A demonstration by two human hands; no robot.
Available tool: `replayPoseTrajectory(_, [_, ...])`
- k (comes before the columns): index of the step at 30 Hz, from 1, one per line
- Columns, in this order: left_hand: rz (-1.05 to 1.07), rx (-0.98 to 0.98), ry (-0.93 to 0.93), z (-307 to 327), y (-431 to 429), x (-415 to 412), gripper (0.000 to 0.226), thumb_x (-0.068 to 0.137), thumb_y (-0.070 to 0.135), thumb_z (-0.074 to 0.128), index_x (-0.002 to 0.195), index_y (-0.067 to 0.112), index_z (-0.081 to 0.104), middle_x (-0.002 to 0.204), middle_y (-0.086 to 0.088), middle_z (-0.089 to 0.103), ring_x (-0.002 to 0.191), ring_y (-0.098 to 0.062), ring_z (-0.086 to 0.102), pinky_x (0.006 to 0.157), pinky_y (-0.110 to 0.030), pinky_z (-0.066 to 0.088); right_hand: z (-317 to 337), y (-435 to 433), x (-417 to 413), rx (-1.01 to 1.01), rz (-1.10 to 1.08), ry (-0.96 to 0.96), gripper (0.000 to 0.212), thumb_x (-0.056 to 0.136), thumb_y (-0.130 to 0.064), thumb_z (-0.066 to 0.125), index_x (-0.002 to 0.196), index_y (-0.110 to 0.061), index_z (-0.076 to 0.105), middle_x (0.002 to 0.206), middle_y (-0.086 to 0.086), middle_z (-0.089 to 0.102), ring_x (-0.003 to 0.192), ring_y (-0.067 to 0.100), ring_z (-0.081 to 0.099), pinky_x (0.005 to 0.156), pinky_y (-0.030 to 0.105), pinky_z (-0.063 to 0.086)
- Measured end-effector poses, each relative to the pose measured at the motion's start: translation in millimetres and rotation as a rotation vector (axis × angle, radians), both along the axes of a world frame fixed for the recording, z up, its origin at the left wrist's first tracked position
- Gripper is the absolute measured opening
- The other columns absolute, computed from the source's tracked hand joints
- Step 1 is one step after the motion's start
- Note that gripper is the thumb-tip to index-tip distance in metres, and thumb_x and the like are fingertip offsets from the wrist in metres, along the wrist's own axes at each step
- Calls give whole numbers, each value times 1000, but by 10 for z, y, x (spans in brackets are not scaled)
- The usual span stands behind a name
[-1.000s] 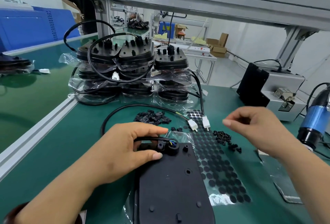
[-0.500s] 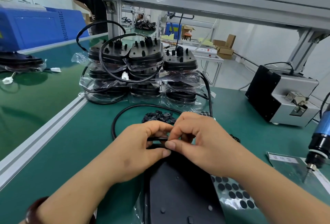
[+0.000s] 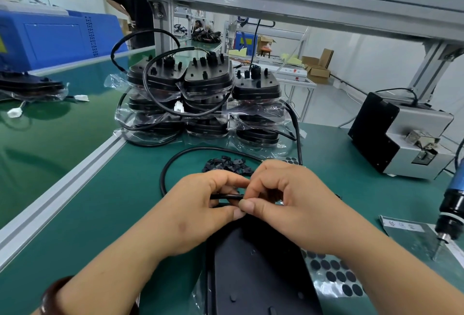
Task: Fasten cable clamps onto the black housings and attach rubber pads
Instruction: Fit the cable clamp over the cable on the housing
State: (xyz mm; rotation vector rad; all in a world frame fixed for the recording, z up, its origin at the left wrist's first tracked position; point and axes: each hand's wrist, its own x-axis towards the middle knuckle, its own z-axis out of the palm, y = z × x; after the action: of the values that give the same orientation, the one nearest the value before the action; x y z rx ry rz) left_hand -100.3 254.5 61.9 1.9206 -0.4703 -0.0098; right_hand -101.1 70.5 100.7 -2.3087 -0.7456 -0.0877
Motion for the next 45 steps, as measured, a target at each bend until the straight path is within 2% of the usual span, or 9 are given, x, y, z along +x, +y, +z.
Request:
replayPoseTrajectory(8, [22, 1, 19, -1, -6, -8, 36, 78, 7, 75, 103, 31, 66, 101, 9, 72, 99, -2, 65, 95, -30, 50, -12, 30, -23, -47, -69, -14, 13, 83, -29, 73, 71, -28, 68, 80, -10, 56, 80, 3, 53, 70, 15, 42])
replayPoseTrajectory(15, [36, 3, 14, 4, -7, 0, 39, 78, 5, 75, 101, 34, 65, 102, 7, 71, 99, -2, 65, 93, -27, 51, -2, 25, -21, -85, -63, 14, 20, 82, -30, 73, 66, -33, 62, 83, -10, 55, 82, 2, 52, 73, 15, 40])
replayPoseTrajectory(18, [33, 0, 17, 4, 7, 1, 39, 79, 6, 75, 101, 36, 64, 101, 8, 72, 97, -2, 66, 92, -26, 50, -50, -5, 2, -3, -82, 49, 21, 82, -28, 74, 65, -32, 63, 83, -9, 58, 80, 3, 55, 76, 17, 43])
replayPoseTrajectory(23, [27, 23, 3, 7, 21, 5, 38, 78, 12, 76, 100, 42, 65, 98, 17, 71, 97, 2, 64, 96, -32, 49, -100, -61, 46, 300, -42, 314, 18, 84, -24, 73, 67, -23, 68, 77, 4, 60, 72, 16, 52, 73, 35, 44])
replayPoseTrajectory(27, [24, 3, 7, -4, 24, 3, 40, 76, 13, 76, 99, 43, 65, 99, 15, 71, 98, -2, 65, 97, -37, 49, -108, -34, 52, 268, -54, 297, 15, 84, -26, 73, 70, -22, 70, 78, 4, 65, 72, 14, 55, 75, 37, 48])
replayPoseTrajectory(30, [24, 11, -5, -12, 22, 9, 39, 77, 10, 76, 101, 39, 65, 98, 16, 71, 95, -1, 66, 95, -33, 51, -89, -14, 46, 232, -72, 274, 15, 84, -25, 74, 70, -21, 70, 79, 5, 66, 71, 11, 56, 75, 35, 49])
replayPoseTrajectory(35, [23, 14, -11, -12, 16, 13, 38, 79, 11, 76, 107, 34, 64, 100, 17, 71, 99, 1, 64, 95, -31, 49, -74, 35, 19, 207, -102, 213, 15, 81, -25, 75, 69, -18, 69, 74, -2, 62, 66, 5, 53, 66, 21, 45])
replayPoseTrajectory(40, [36, 25, -32, -14, 11, 9, 40, 78, 12, 76, 108, 36, 64, 99, 15, 71, 98, 3, 64, 86, -17, 47, -112, 58, 16, 262, -104, 239, 15, 78, -18, 78, 73, -18, 64, 61, -12, 55, 58, 4, 46, 57, 16, 39])
replayPoseTrajectory(45, [97, 60, -103, -1, 11, -15, 46, 78, 12, 76, 108, 43, 60, 85, 21, 67, 75, 10, 59, 69, -4, 41, -105, 36, 48, 236, -67, 266, 9, 80, -17, 77, 81, -18, 68, 69, -10, 62, 63, 7, 50, 63, 20, 45])
